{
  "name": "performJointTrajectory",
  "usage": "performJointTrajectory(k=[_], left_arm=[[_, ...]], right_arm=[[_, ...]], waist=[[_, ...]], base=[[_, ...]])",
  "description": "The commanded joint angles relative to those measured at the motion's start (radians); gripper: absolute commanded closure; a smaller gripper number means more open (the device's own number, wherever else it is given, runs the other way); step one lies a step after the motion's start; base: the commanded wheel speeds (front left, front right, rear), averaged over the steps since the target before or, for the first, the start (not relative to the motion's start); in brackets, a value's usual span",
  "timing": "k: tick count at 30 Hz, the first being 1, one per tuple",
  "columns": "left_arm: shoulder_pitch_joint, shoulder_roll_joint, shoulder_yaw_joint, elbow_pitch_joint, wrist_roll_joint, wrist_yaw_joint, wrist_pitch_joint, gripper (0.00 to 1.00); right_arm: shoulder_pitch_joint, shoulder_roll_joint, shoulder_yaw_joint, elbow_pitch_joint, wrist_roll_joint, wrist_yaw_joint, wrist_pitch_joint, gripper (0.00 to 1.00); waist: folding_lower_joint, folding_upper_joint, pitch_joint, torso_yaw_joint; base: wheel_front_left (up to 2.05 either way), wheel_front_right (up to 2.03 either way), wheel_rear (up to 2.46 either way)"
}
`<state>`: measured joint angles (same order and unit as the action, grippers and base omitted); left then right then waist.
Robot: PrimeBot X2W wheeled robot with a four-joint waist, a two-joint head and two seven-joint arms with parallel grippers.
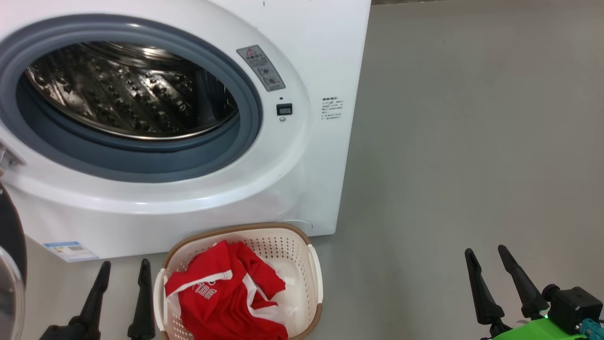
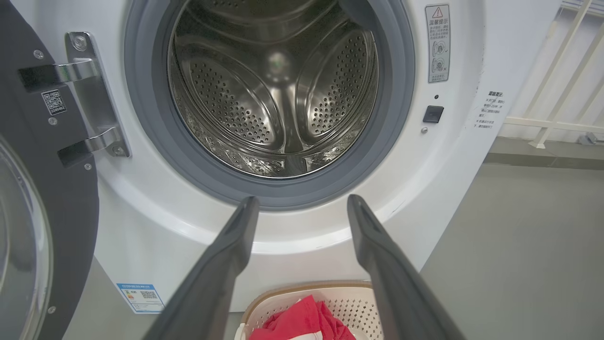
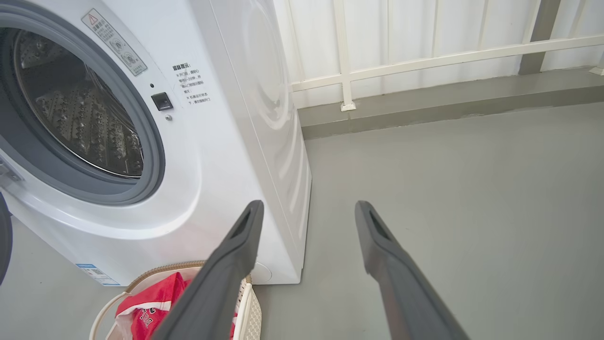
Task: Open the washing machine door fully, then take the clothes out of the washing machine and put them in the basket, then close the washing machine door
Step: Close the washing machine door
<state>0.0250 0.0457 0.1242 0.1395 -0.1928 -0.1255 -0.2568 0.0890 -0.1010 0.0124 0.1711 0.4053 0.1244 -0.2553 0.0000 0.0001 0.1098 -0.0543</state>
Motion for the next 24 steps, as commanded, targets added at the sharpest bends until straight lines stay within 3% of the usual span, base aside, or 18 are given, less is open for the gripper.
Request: performJointTrajectory(k=[1,14,24], left_arm=[[-0.009,0.007,0.03,-0.029,0.006,-0.005,-0.005,0.0],[-0.016,0.006,0.032,-0.033,0.005,-0.005,-0.005,0.0],[-0.024,0.005,0.032,-0.033,0.005,-0.005,-0.005,0.0]], right_arm=[[-0.01,-0.014,0.019,-0.022,0.006,0.006,-0.006,0.0],[-0.02,-0.01,0.017,-0.024,0.005,0.006,-0.006,0.0],[-0.024,-0.009,0.018,-0.022,0.005,0.006,-0.006,0.0]], waist=[[0.0,-0.0001,0.0,0.0],[0.0,-0.0001,0.011,0.007],[0.0,-0.0001,0.019,0.009]], base=[[-1.02,1.02,0.0],[-1.14,1.13,0.0],[-0.16,0.16,0.0]])
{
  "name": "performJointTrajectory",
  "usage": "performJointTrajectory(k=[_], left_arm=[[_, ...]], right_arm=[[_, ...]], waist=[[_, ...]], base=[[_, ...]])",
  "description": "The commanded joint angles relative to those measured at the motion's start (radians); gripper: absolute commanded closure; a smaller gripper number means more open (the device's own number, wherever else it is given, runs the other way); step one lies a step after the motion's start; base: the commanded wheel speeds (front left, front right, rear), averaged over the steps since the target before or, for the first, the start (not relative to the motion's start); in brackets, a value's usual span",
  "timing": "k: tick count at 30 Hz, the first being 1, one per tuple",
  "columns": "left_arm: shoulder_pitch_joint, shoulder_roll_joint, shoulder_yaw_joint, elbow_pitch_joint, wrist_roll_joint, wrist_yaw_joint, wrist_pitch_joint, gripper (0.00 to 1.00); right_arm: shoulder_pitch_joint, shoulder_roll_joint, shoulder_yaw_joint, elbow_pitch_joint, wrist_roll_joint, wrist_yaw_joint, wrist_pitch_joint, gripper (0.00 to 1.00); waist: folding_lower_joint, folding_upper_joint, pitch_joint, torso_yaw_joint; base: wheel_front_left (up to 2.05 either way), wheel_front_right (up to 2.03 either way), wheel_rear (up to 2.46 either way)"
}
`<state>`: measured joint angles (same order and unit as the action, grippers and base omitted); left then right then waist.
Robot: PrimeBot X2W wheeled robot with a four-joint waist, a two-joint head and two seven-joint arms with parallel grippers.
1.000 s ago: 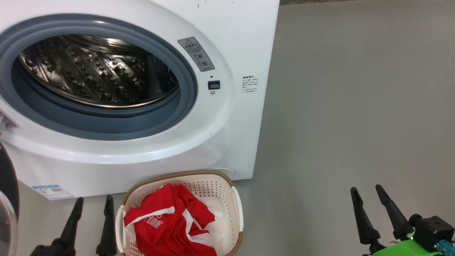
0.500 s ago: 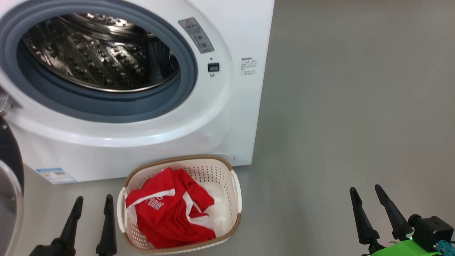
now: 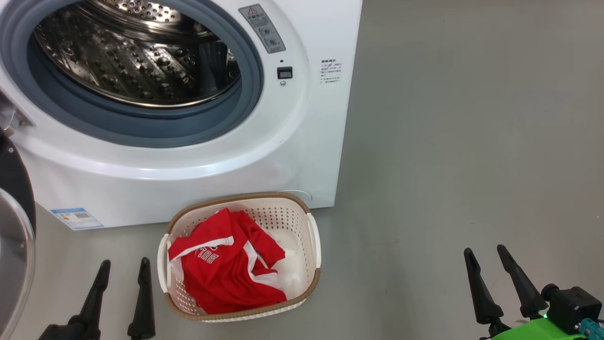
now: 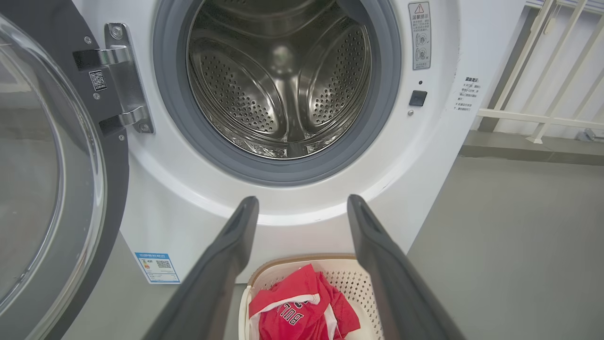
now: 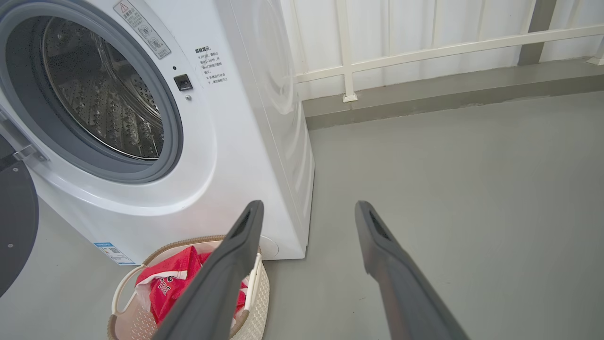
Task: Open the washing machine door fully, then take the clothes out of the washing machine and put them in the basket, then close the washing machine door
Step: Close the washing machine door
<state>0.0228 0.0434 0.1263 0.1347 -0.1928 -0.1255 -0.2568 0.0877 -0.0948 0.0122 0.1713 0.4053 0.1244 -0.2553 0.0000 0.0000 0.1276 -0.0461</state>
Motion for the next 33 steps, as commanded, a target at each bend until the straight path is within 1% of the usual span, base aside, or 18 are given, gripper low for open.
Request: performJointTrajectory(k=[1,6,13,23,33], left_arm=[[-0.023,0.007,0.029,-0.028,0.005,-0.005,-0.005,0.0],[-0.031,0.007,0.023,-0.023,0.0,-0.005,-0.005,0.0],[-0.034,0.007,0.022,0.01,-0.034,-0.002,-0.005,0.0],[-0.006,0.007,-0.012,0.026,-0.084,0.041,-0.005,0.0],[0.039,0.007,-0.032,0.024,-0.112,0.074,-0.005,0.0]], right_arm=[[-0.023,-0.016,0.017,-0.022,0.004,0.006,-0.006,0.0],[-0.022,-0.018,0.015,-0.024,0.003,0.006,-0.006,0.0],[-0.03,-0.03,0.045,-0.016,0.002,0.006,-0.006,0.0],[-0.07,-0.067,0.111,0.003,0.0,0.006,-0.006,0.0],[-0.082,-0.096,0.186,0.029,0.012,0.006,-0.006,0.0]], waist=[[0.0,0.0,0.002,0.001],[0.0,0.0,0.004,0.013],[0.0,0.0,0.002,0.078],[0.0,0.0,-0.006,0.245],[0.0,0.0,-0.048,0.42]], base=[[0.0,0.0,0.0],[0.0,0.0,0.0],[0.0,0.0,0.0],[0.0,0.0,0.0],[0.0,0.0,0.0]])
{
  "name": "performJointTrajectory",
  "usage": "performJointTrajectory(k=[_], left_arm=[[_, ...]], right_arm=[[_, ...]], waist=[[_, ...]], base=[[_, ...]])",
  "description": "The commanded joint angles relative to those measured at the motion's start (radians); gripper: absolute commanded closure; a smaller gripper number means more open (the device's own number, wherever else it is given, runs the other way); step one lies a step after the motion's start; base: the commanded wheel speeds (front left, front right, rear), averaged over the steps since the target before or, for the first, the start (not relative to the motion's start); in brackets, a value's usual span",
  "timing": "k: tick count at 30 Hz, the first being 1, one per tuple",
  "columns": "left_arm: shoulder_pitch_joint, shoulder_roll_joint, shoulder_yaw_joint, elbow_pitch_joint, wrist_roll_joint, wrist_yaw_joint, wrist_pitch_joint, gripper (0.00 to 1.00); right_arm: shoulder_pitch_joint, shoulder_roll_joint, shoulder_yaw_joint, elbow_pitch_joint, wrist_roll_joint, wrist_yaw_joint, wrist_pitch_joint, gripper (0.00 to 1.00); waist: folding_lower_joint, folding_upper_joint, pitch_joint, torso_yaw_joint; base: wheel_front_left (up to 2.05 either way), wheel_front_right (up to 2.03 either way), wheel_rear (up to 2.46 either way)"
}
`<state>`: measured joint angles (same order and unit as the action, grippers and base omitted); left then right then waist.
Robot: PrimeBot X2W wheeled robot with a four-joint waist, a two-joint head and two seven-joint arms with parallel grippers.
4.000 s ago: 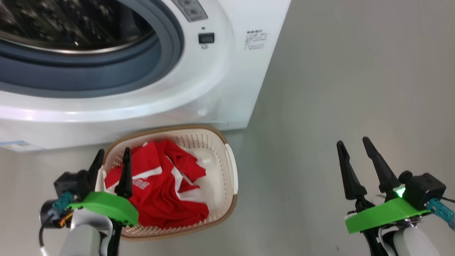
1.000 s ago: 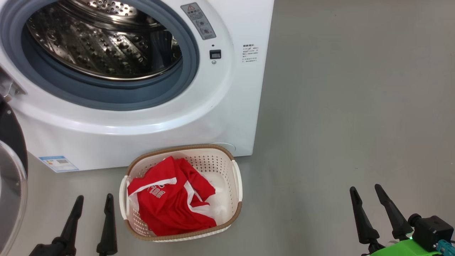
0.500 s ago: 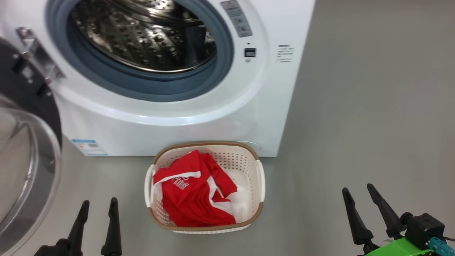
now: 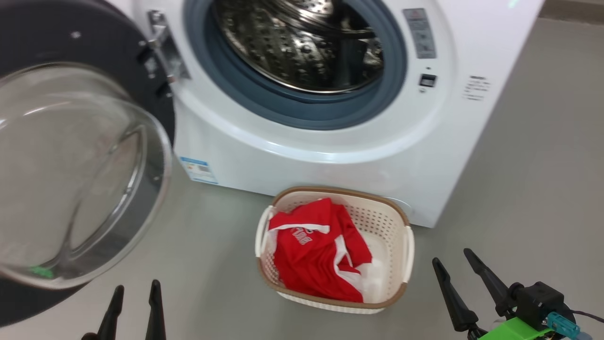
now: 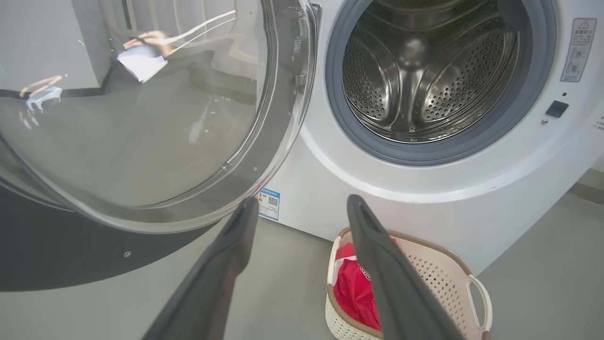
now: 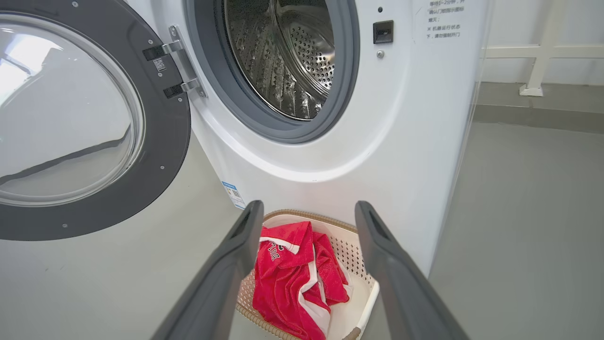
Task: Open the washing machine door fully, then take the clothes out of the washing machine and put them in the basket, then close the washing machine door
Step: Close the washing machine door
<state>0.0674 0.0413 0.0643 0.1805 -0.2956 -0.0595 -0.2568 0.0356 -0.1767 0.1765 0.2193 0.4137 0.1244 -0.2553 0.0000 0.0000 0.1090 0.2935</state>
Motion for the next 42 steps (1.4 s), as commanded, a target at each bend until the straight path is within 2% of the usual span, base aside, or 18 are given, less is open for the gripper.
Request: performJointTrajectory(k=[1,8,16,25,28,29,30,31,32,39,42], left_arm=[[0.0,0.009,0.027,-0.022,-0.012,0.012,-0.005,0.0],[0.036,0.009,0.019,-0.034,-0.046,0.043,-0.005,0.0],[0.067,0.009,0.046,-0.075,-0.096,0.083,-0.005,0.0],[0.077,0.009,0.051,-0.09,-0.108,0.09,-0.005,0.0],[0.063,0.009,0.051,-0.089,-0.121,0.073,-0.005,0.0],[0.058,0.009,0.052,-0.087,-0.123,0.062,-0.005,0.07],[0.05,0.009,0.058,-0.088,-0.13,0.052,-0.005,0.51],[0.04,0.009,0.069,-0.091,-0.138,0.041,-0.005,0.82],[0.029,0.009,0.084,-0.098,-0.138,0.03,-0.005,1.0],[-0.123,0.01,0.252,-0.242,-0.091,-0.051,-0.005,1.0],[-0.225,0.034,0.337,-0.283,-0.079,-0.066,-0.005,1.0]], right_arm=[[-0.029,-0.016,0.028,-0.017,0.006,0.006,-0.006,0.0],[-0.027,-0.021,0.075,-0.003,0.016,0.006,-0.006,0.0],[-0.085,-0.026,0.147,0.016,0.031,0.006,-0.006,0.0],[-0.106,-0.021,0.164,0.023,0.039,0.006,-0.006,0.0],[-0.101,-0.019,0.159,0.023,0.042,0.006,-0.006,0.0],[-0.098,-0.019,0.157,0.023,0.042,0.006,-0.006,0.0],[-0.094,-0.018,0.154,0.023,0.042,0.006,-0.006,0.0],[-0.091,-0.017,0.149,0.023,0.042,0.006,-0.006,0.0],[-0.087,-0.014,0.142,0.022,0.041,0.006,-0.006,0.0],[-0.052,0.004,0.102,0.008,0.029,0.006,-0.006,0.0],[-0.052,0.005,0.092,0.001,0.023,0.006,-0.006,0.0]], waist=[[0.0,0.0,-0.034,0.097],[0.0,0.0,-0.058,0.189],[0.0,0.0,-0.052,0.204],[0.0,0.0,-0.047,0.206],[0.0,0.0,-0.046,0.205],[0.0,0.0,-0.047,0.204],[0.0,0.0,-0.047,0.203],[0.0,0.0,-0.048,0.202],[0.0,0.0,-0.049,0.201],[0.0,0.0,-0.043,0.191],[0.0,0.0,-0.025,0.179]], base=[[0.0,0.0,0.0],[0.0,0.0,0.0],[0.0,0.0,0.0],[0.0,0.0,0.0],[0.0,0.0,0.0],[0.0,0.0,0.0],[0.0,0.0,0.0],[0.0,0.0,0.0],[0.0,0.0,0.0],[0.0,0.0,0.0],[0.0,0.0,0.0]])
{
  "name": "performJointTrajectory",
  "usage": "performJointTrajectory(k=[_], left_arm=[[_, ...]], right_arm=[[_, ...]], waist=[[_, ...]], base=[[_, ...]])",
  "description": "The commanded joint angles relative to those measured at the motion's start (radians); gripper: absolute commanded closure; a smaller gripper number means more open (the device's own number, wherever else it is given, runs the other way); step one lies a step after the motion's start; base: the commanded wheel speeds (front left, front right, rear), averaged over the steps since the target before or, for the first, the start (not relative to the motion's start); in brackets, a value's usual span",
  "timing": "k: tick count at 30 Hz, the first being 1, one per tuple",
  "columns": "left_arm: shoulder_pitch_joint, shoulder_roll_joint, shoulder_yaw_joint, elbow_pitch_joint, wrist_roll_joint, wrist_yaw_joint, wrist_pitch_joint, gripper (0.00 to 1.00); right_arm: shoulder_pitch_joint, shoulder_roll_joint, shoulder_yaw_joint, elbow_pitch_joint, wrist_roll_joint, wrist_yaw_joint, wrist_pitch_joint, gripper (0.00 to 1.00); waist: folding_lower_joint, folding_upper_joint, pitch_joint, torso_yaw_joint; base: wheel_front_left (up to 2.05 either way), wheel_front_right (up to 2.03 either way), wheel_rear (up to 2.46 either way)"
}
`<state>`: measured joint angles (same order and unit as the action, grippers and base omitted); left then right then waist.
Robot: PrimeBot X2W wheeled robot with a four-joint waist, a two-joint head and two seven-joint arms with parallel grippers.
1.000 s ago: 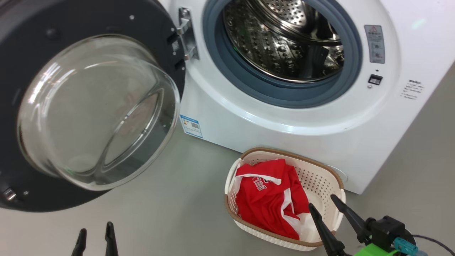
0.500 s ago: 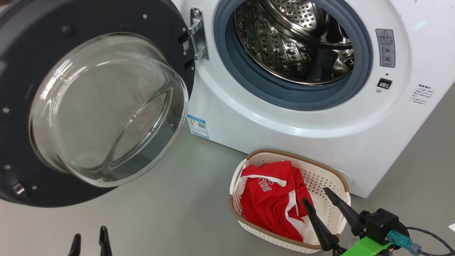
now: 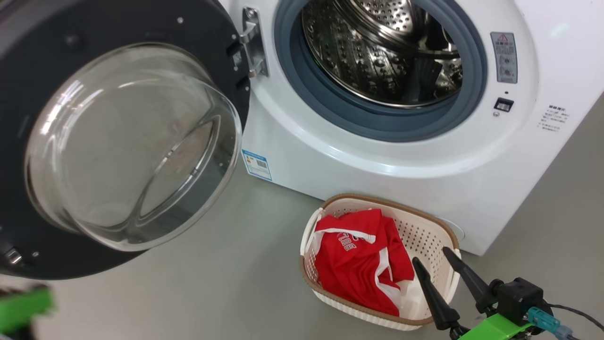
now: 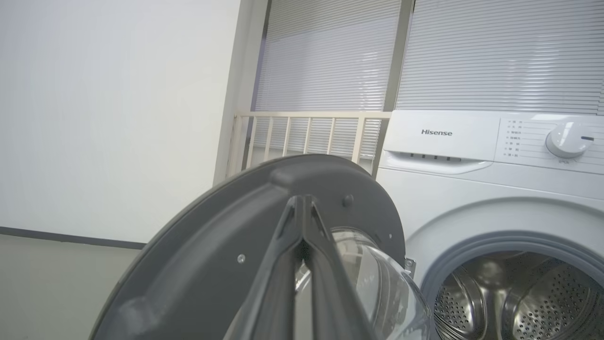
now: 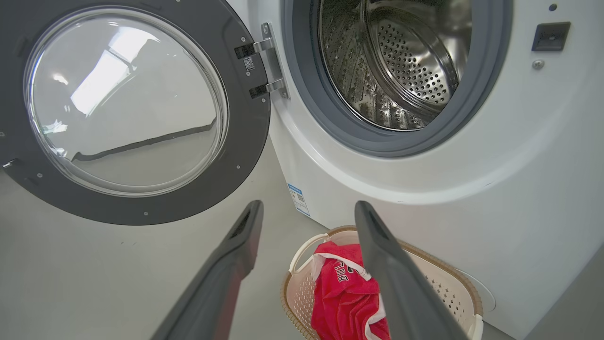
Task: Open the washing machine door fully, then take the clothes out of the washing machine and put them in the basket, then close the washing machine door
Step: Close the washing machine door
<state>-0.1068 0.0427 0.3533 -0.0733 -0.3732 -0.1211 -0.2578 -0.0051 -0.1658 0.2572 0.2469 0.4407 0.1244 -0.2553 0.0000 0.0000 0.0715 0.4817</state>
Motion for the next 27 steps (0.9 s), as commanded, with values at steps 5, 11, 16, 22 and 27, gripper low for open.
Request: performJointTrajectory(k=[5,11,16,22,27], left_arm=[[-0.25,0.164,0.159,0.038,-0.115,-0.009,-0.004,1.0],[-0.445,0.352,0.196,0.338,-0.298,-0.009,-0.003,1.0],[-0.56,0.495,0.198,0.618,-0.417,-0.009,0.06,1.0],[-0.628,0.588,0.12,0.81,-0.486,-0.009,0.261,1.0],[-0.645,0.633,0.068,0.859,-0.56,-0.009,0.443,1.0]], right_arm=[[-0.029,-0.012,-0.003,-0.033,-0.011,0.006,-0.006,0.0],[-0.055,-0.018,-0.006,-0.037,-0.018,0.006,-0.006,0.0],[-0.068,-0.015,-0.008,-0.039,-0.02,0.006,-0.006,0.0],[-0.061,-0.013,-0.021,-0.042,-0.021,0.006,-0.006,0.0],[-0.056,-0.003,-0.018,-0.038,-0.02,0.006,-0.006,0.0]], waist=[[0.0,0.0,0.052,-0.029],[0.0,0.0,0.094,-0.048],[0.0,0.0,0.113,-0.064],[0.0,0.0,0.119,-0.061],[0.0,0.0,0.106,-0.052]], base=[[0.0,0.0,0.0],[0.0,0.0,0.0],[0.0,0.0,0.0],[0.0,0.0,0.0],[0.0,0.0,0.0]])
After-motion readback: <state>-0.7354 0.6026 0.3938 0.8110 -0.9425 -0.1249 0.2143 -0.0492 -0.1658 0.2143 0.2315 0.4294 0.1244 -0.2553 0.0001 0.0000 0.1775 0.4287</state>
